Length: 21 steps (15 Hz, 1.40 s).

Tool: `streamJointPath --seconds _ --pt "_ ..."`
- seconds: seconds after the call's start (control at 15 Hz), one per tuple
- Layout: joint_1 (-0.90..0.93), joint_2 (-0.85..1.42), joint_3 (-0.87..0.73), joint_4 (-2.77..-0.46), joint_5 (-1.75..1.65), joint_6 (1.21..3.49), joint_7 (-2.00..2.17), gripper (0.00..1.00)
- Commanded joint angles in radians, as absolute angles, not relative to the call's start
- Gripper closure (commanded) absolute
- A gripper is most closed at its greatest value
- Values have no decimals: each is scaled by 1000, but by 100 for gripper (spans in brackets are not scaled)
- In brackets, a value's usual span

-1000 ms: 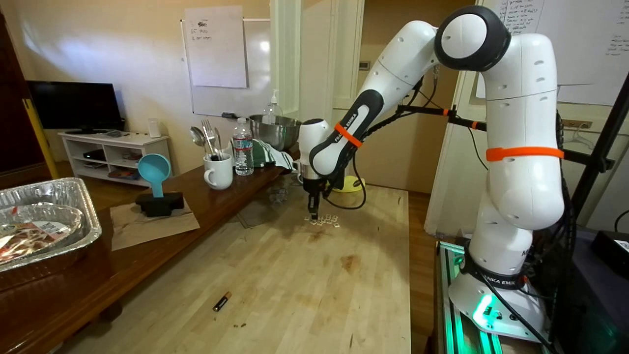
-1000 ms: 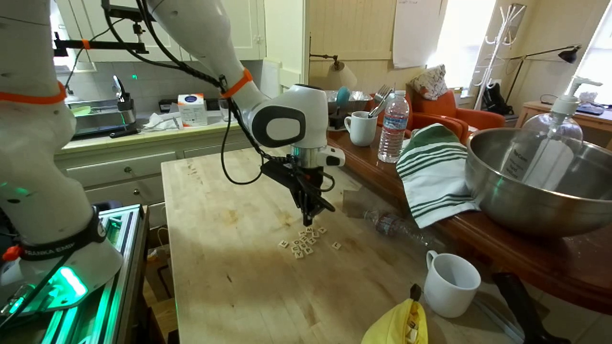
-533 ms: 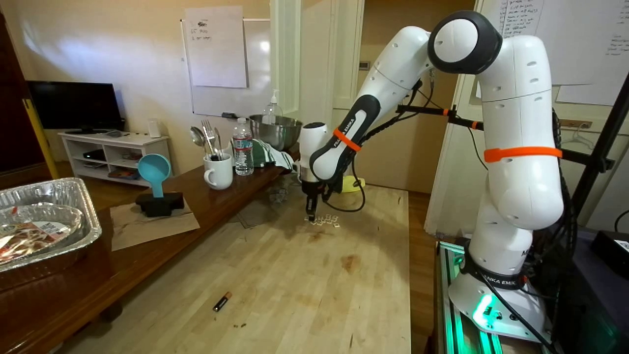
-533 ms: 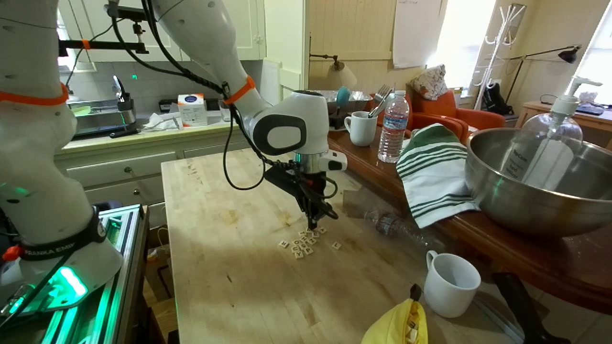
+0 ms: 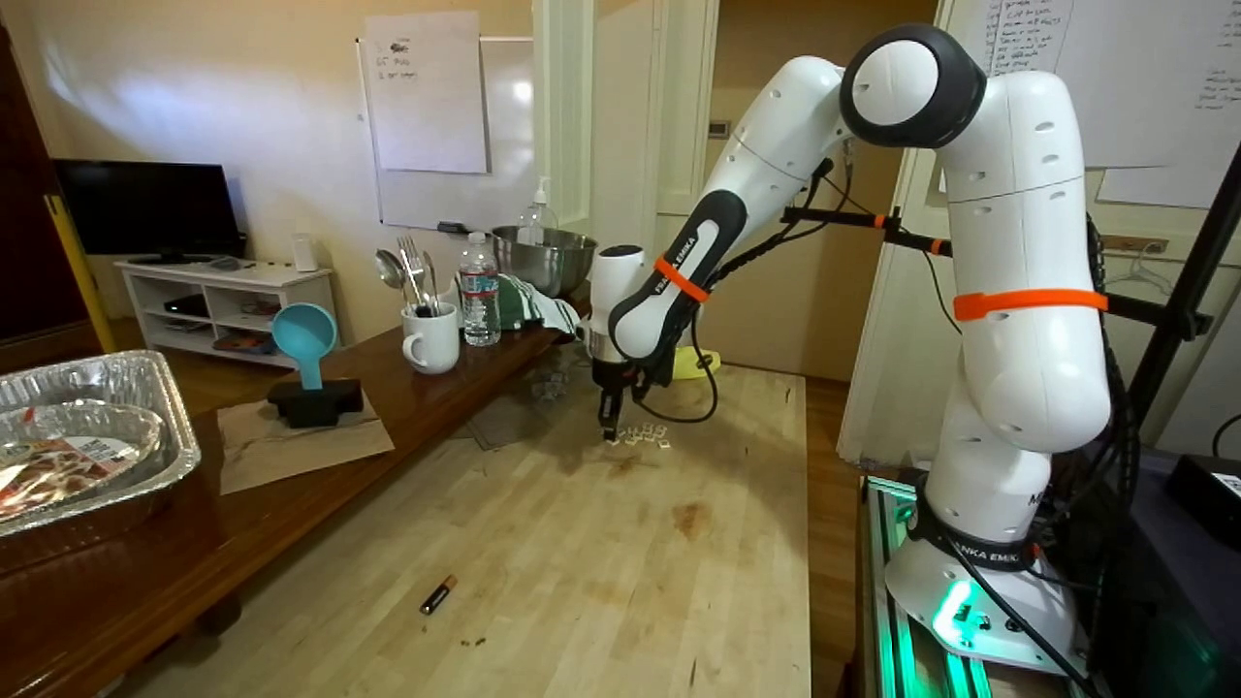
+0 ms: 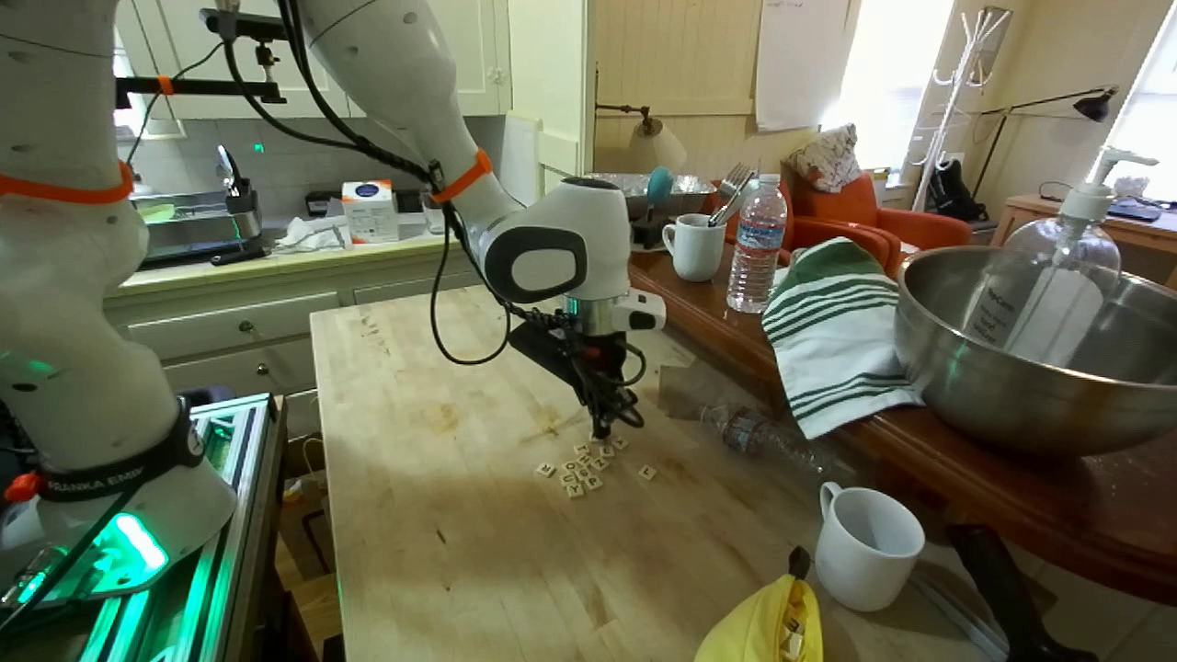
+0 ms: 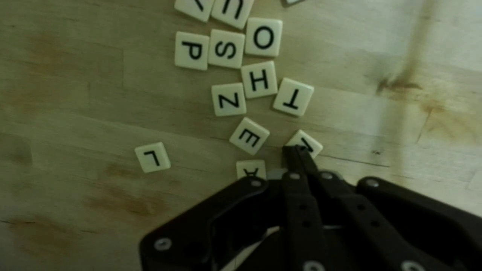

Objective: Move the letter tiles to the left

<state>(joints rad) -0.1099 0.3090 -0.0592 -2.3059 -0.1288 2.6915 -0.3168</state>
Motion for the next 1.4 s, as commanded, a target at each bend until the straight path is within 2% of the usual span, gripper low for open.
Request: streamJointPath --seconds 0.0,0.6,1.33 --pt "-111 317 -26 -2330 -80 2714 -285 100" --pt "-60 306 -46 -2341 -82 2695 -59 100" --pt "-100 177 -32 -2336 16 2639 -125 100"
